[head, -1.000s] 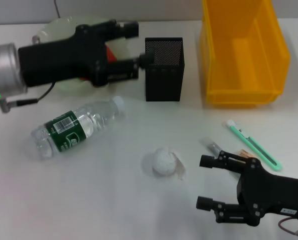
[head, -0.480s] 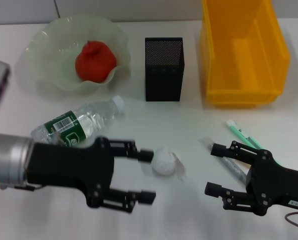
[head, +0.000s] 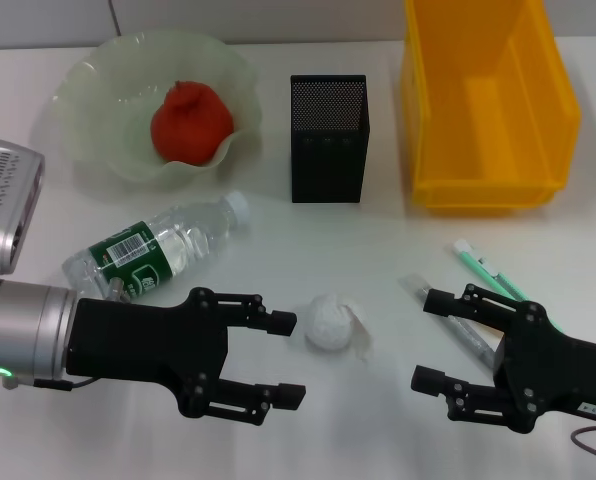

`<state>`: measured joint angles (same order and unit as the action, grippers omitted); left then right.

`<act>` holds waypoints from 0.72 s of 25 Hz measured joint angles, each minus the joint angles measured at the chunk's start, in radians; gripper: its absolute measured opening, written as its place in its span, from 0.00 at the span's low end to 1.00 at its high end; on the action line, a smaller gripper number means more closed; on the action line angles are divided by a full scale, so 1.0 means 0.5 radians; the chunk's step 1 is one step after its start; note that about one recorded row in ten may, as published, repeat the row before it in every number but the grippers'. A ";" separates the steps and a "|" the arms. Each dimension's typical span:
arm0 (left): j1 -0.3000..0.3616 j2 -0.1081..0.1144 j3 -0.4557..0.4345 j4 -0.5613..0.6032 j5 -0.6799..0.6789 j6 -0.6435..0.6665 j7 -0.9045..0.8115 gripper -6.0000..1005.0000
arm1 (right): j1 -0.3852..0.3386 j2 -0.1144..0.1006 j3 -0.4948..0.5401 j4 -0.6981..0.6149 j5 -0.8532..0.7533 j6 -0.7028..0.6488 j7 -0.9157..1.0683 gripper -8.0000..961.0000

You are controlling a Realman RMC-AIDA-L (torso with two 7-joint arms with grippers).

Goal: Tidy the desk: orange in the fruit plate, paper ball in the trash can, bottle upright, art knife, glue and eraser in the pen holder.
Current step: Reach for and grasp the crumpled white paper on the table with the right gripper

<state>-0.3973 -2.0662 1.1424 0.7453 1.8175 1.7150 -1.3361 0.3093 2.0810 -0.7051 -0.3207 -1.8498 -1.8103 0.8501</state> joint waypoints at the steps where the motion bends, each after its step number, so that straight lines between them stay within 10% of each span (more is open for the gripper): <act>1: 0.000 0.000 0.003 0.000 0.000 -0.002 0.000 0.77 | 0.000 0.000 0.000 0.000 0.000 0.000 0.000 0.86; 18: 0.027 -0.003 0.004 -0.013 0.004 -0.029 -0.001 0.77 | 0.161 -0.030 0.098 -1.287 -0.051 -0.002 1.774 0.86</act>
<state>-0.3839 -2.0679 1.1442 0.7389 1.8194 1.7005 -1.3365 0.3896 2.0660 -0.6559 -0.9642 -1.8751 -1.8113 1.7373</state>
